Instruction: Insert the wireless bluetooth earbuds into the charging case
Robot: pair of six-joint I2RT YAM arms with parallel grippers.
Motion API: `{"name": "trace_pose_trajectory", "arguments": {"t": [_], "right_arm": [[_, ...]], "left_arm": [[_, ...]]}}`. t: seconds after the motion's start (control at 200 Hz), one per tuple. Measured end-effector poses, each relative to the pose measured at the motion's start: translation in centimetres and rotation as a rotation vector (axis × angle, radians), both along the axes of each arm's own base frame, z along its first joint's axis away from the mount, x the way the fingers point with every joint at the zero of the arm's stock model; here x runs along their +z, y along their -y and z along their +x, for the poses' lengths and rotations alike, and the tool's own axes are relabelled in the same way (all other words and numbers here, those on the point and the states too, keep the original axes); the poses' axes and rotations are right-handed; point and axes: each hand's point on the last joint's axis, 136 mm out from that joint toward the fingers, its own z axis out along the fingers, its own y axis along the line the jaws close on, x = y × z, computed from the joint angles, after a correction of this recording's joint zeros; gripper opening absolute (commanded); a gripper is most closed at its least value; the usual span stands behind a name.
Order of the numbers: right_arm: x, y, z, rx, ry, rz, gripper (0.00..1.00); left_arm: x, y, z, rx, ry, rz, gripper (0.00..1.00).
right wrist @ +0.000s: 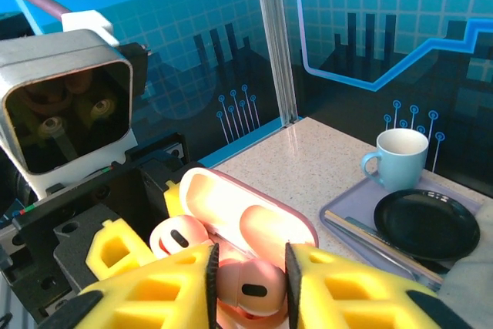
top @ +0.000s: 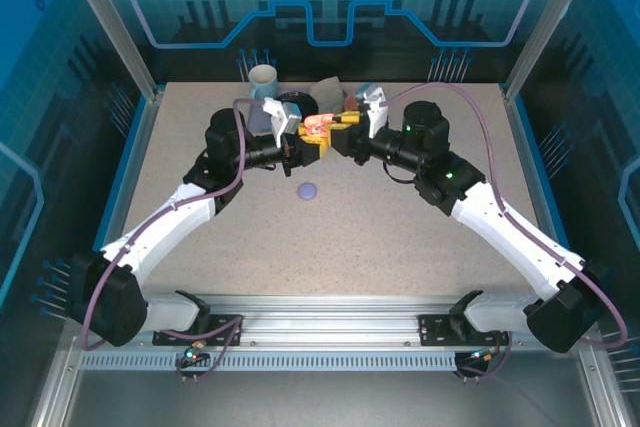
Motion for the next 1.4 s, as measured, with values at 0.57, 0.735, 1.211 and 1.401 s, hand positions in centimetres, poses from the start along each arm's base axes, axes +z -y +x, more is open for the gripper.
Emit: {"name": "trace_pose_trajectory", "arguments": {"t": [0.57, 0.735, 1.211, 1.401], "right_arm": [[0.7, 0.6, 0.3, -0.053, -0.015, 0.007, 0.62], [2.6, 0.8, 0.5, -0.066, -0.008, 0.049, 0.66], [2.3, 2.2, 3.2, -0.128, -0.201, 0.192, 0.69], [1.4, 2.9, 3.7, -0.153, -0.331, 0.287, 0.67]], "left_arm": [[0.6, 0.1, 0.4, 0.004, 0.033, -0.020, 0.00], [0.7, 0.2, 0.3, 0.002, 0.037, -0.022, 0.00], [0.7, 0.3, 0.3, -0.001, 0.043, -0.024, 0.00], [0.7, 0.3, 0.4, 0.003, 0.043, -0.024, 0.00]]}}
